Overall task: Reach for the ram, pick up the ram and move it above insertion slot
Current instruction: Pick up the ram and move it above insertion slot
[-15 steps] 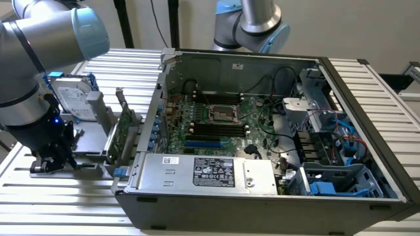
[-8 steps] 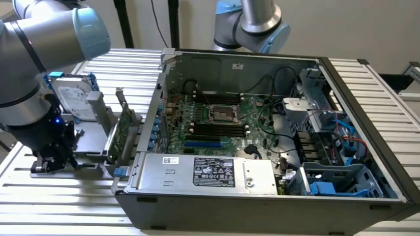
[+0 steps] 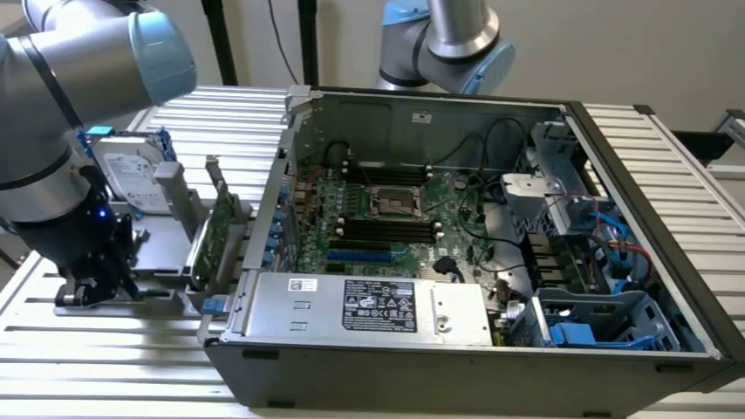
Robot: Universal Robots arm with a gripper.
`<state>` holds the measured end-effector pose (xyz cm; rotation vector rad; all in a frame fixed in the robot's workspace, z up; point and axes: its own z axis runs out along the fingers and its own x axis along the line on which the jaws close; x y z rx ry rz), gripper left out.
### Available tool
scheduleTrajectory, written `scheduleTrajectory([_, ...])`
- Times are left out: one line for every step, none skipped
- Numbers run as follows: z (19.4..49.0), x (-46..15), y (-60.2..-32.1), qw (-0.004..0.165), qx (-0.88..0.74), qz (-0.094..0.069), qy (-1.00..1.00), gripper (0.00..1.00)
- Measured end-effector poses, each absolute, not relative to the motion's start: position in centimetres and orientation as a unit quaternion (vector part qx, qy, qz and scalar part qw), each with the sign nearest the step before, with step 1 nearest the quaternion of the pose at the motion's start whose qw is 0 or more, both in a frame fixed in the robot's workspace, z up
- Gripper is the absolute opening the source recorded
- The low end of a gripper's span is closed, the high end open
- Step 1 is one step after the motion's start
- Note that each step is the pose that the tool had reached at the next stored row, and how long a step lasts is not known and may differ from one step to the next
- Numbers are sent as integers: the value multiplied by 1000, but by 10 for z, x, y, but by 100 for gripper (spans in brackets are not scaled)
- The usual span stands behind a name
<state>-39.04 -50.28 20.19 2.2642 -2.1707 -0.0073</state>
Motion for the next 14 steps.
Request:
scheduleTrajectory([203,-390,-503,2,722,-2,-692,13])
scheduleTrajectory([205,-390,-503,2,722,-3,-692,13])
scheduleTrajectory([207,-390,-503,2,722,-3,-692,13])
scheduleTrajectory([209,-390,-503,2,722,-3,-692,13])
scheduleTrajectory([212,-390,-503,2,722,-3,-692,13])
scheduleTrajectory([215,-390,-503,2,722,-3,-692,13])
scheduleTrajectory([219,-390,-503,2,722,-3,-692,13])
scheduleTrajectory([224,-390,-503,2,722,-3,-692,13])
scheduleTrajectory([229,-390,-503,2,722,-3,-692,13])
scheduleTrajectory([233,-390,-503,2,722,-3,-692,13])
scheduleTrajectory([238,-390,-503,2,722,-3,-692,13])
scheduleTrajectory([242,-390,-503,2,722,-3,-692,13])
scheduleTrajectory([247,-390,-503,2,722,-3,-692,13])
scheduleTrajectory([251,-389,-503,2,722,-3,-692,13])
